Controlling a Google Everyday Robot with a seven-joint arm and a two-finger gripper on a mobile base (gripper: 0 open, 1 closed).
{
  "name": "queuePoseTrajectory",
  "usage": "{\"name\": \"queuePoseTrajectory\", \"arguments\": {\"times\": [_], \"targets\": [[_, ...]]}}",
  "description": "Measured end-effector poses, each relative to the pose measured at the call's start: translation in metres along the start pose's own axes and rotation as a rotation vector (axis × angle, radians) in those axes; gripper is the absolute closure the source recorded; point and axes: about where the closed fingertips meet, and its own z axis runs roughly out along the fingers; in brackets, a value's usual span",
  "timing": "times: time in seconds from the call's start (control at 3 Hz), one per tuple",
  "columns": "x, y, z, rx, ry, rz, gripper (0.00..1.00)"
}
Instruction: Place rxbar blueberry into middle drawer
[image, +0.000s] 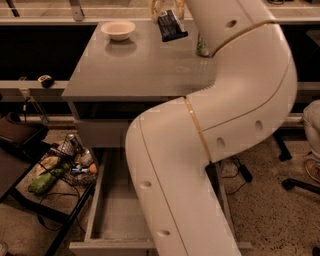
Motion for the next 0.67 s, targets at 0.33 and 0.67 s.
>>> {"name": "queuePoseTrajectory", "arguments": {"times": [0.33,0.67], "targets": [[0.033,-0.003,0.001,-0.15,0.097,0.198,1.0],[0.068,-0.019,-0.021,-0.253,0.172,0.358,1.0]]}}
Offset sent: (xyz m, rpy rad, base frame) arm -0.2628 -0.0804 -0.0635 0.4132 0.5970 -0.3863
